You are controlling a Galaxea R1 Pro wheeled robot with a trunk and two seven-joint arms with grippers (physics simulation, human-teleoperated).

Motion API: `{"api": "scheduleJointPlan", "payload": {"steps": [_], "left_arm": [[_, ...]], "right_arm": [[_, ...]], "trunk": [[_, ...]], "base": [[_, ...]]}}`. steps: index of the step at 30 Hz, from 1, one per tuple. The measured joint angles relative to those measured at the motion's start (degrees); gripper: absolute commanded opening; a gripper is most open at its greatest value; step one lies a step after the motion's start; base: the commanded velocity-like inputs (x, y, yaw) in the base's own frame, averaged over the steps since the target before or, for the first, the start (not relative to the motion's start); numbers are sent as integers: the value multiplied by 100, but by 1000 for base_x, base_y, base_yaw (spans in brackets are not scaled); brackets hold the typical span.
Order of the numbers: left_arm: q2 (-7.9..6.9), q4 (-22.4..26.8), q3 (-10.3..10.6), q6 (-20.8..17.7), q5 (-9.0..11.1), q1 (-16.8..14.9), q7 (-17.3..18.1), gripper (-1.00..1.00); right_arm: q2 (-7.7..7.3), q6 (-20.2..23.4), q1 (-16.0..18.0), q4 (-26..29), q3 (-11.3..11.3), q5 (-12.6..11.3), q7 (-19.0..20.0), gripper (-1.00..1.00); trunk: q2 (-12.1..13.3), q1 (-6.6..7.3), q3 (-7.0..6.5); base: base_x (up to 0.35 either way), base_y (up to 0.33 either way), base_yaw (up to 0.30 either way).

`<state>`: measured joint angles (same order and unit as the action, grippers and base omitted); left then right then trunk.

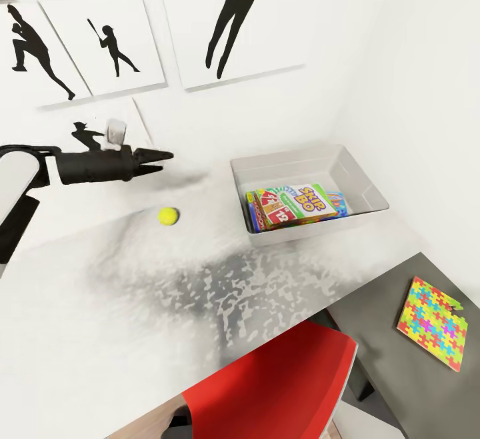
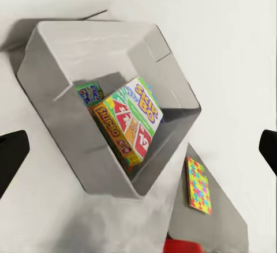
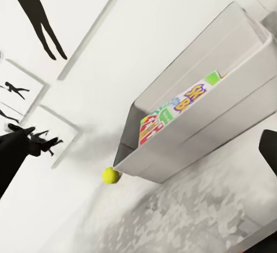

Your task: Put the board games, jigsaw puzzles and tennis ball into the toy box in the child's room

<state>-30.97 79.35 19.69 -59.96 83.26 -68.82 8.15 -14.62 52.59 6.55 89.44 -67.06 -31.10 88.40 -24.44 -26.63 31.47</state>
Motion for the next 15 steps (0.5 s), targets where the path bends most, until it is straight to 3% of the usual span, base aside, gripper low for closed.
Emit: {"api": "scheduleJointPlan", "payload": {"steps": [2, 4, 9, 15], "left_arm": [[-202, 225, -32, 4, 226, 516, 5, 100], [-309, 318, -99, 10, 333, 998, 13, 100], [-377, 383, -522, 9, 414, 1966, 166, 100], [-391, 394, -1186, 12, 356, 3003, 1644, 100]], "right_arm": [[13, -1, 0, 1, -5, -7, 2, 100], [18, -1, 0, 2, -10, -17, 8, 100], [27, -1, -1, 2, -13, -46, 12, 100], [25, -2, -1, 2, -17, -83, 12, 100]], "trunk": [[0, 0, 0], [1, -1, 0], [0, -2, -22], [0, 0, -70]], "base": [[0, 0, 0], [-39, 0, 0], [-125, 0, -69], [-45, 0, -122]]}}
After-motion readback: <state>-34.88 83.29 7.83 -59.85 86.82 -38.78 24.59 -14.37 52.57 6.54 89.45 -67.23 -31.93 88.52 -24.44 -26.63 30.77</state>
